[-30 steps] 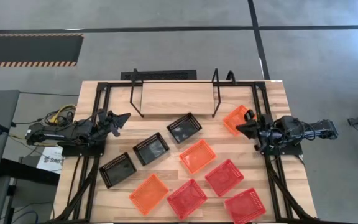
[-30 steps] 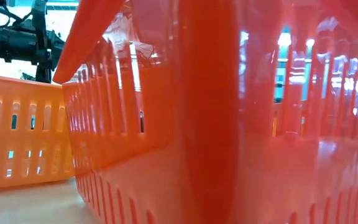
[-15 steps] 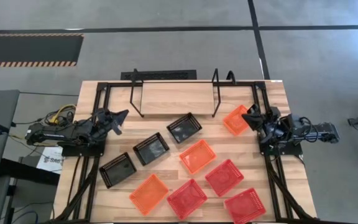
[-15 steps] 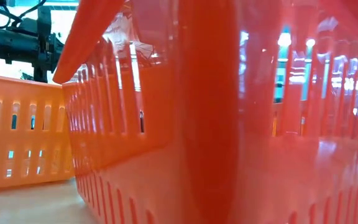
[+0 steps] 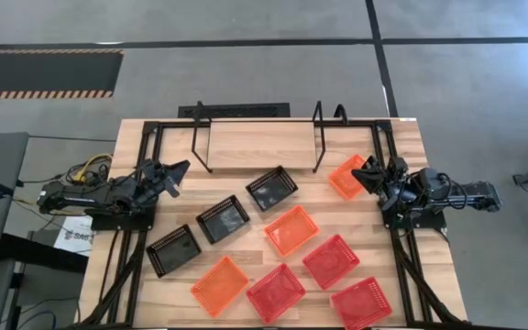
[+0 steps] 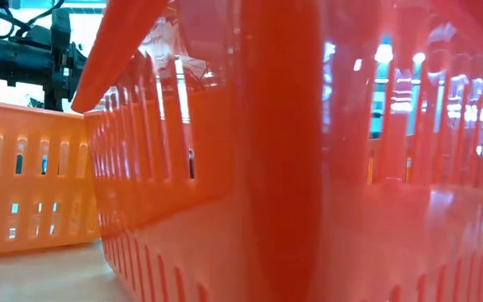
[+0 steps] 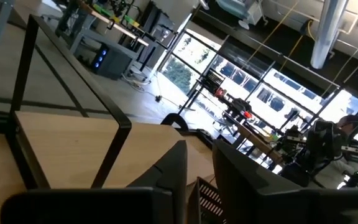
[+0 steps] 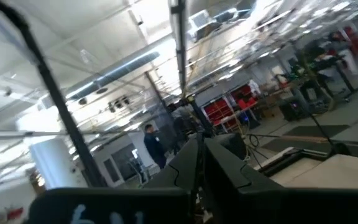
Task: Stack baskets on shelf by color
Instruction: Put the top orange bin on the shelf
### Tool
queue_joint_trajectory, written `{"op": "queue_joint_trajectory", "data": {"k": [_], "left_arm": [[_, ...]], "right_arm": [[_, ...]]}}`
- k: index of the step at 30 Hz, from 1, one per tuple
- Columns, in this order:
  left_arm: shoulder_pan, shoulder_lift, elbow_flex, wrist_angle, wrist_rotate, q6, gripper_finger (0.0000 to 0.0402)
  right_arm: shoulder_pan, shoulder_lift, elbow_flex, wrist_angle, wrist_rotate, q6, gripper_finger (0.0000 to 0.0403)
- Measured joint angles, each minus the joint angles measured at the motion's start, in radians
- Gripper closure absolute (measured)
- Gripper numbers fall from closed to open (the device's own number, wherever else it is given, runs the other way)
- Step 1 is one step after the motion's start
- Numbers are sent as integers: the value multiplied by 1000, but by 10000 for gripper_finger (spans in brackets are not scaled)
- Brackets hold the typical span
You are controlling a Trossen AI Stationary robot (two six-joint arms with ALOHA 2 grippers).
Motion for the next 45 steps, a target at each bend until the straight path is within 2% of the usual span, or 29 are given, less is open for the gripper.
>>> {"op": "queue_joint_trajectory", "data": {"k": [3,8,14,19,23,26,33,39,45], "left_arm": [[0,0,0,0,0,15,326],[0,0,0,0,0,9,309],[0,0,0,0,-5,16,287],[0,0,0,0,-17,33,267],[0,0,0,-1,-18,33,255],[0,0,0,-1,-18,34,251],[0,0,0,-1,7,34,250],[0,0,0,-1,8,35,250],[0,0,0,0,8,35,250]], "right_arm": [[0,0,0,-12,55,16,352],[0,0,0,-24,62,28,352],[0,0,3,-25,133,84,352],[0,6,74,-67,170,61,341],[0,22,194,-190,203,19,318],[0,56,304,-346,219,18,296],[0,218,578,-700,219,80,249],[0,421,783,-1011,218,170,245],[0,571,914,-1124,209,185,243]]}}
